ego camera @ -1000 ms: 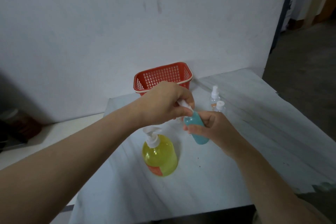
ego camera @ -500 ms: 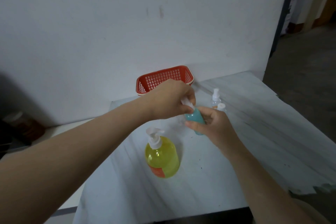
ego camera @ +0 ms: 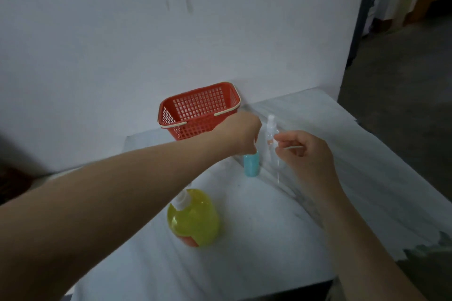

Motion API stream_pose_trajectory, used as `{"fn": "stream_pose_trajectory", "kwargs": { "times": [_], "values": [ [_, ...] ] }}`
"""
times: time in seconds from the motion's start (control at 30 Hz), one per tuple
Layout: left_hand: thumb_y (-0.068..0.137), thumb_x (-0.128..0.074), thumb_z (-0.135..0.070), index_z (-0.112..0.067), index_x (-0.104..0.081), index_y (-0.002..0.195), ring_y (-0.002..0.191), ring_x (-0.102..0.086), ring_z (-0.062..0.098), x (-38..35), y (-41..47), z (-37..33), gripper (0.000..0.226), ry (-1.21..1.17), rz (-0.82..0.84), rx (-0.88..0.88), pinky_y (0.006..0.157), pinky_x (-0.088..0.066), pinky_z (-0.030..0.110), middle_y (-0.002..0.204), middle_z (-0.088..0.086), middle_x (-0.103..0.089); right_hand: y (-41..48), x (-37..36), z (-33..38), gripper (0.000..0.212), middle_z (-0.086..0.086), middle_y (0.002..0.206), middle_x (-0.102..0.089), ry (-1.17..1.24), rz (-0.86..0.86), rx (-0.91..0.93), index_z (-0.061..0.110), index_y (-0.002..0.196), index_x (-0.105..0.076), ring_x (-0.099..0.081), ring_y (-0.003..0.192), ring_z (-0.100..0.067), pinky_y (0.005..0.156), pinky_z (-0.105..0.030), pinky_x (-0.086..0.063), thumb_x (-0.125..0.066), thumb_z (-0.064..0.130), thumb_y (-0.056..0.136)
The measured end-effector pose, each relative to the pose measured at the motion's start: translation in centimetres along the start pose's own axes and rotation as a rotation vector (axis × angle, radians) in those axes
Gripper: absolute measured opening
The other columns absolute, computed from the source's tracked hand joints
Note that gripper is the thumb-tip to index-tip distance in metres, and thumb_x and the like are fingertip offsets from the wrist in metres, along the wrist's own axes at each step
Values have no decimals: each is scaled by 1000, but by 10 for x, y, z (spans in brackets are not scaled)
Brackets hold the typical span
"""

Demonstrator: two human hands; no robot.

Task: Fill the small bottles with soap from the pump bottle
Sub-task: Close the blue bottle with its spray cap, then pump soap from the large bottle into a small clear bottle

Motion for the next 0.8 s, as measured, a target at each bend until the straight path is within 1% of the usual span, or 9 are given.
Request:
{"fn": "stream_pose_trajectory", "kwargs": {
  "times": [0.13,0.23,0.37,0.43,0.5,0.57,0.63,0.73,0.8],
  "values": [
    [82,-64,-25,-10,-64,105,97,-62,24,-9,14,-5,27,17,-31,2,80,-52,32,104,6,-66,4,-3,-5,23,17,75,-65,-28,15,-5,26,87,-69,-59,65,8,60,-4,-42,-71,7,74],
    [81,-67,-28,-11,-63,105,100,-61,23,-11,18,-2,30,-7,-17,2,81,-49,31,107,6,-65,0,-12,-2,23,14,74,-66,-33,36,-4,25,88,-70,-60,65,6,60,-4,-42,-70,6,74],
    [75,-74,-37,-13,-59,114,103,-58,20,-5,12,14,49,-74,47,10,83,-42,26,114,1,-62,-10,-32,6,27,10,76,-67,0,79,18,30,83,-66,-63,70,-1,61,-6,-44,-68,4,74],
    [70,-77,-41,-16,-56,120,101,-58,19,2,6,27,60,-112,92,31,81,-42,24,113,-1,-61,-13,-40,8,26,8,78,-68,14,78,23,28,84,-66,-64,73,-3,63,-8,-46,-68,3,74],
    [69,-78,-39,-16,-55,122,103,-59,19,7,1,43,62,-139,100,64,86,-45,26,114,-1,-62,-15,-47,7,27,9,80,-69,18,85,29,26,86,-67,-66,75,-3,66,-10,-48,-67,2,75],
    [71,-78,-32,-16,-56,124,109,-57,20,6,-3,61,59,-104,88,88,92,-45,27,119,0,-60,-18,-56,8,30,11,84,-70,9,113,40,29,87,-66,-66,76,-1,69,-12,-50,-67,1,75],
    [73,-76,-27,-16,-59,119,108,-57,20,-4,-6,72,50,-54,111,94,92,-46,29,118,1,-61,-21,-67,9,34,12,87,-70,-5,151,51,32,89,-64,-65,77,0,71,-12,-50,-65,1,76],
    [78,-69,-17,-14,-67,106,93,-60,19,-20,-10,76,27,-45,123,69,80,-50,29,105,0,-67,-22,-81,6,35,9,93,-70,-46,173,59,26,102,-67,-64,82,1,73,-11,-50,-65,2,76],
    [80,-65,-13,-13,-68,99,84,-58,17,-22,-11,74,20,-47,93,49,71,-45,26,98,0,-68,-22,-88,5,40,7,103,-69,-77,190,58,22,112,-65,-63,89,1,77,-9,-49,-65,4,77]
  ]
}}
Point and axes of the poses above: each hand's wrist, its own y-axis towards the middle knuckle, its own x-axis out of the back of the hand, z = x × y, the point moved 4 cm from there along y, towards the middle knuckle
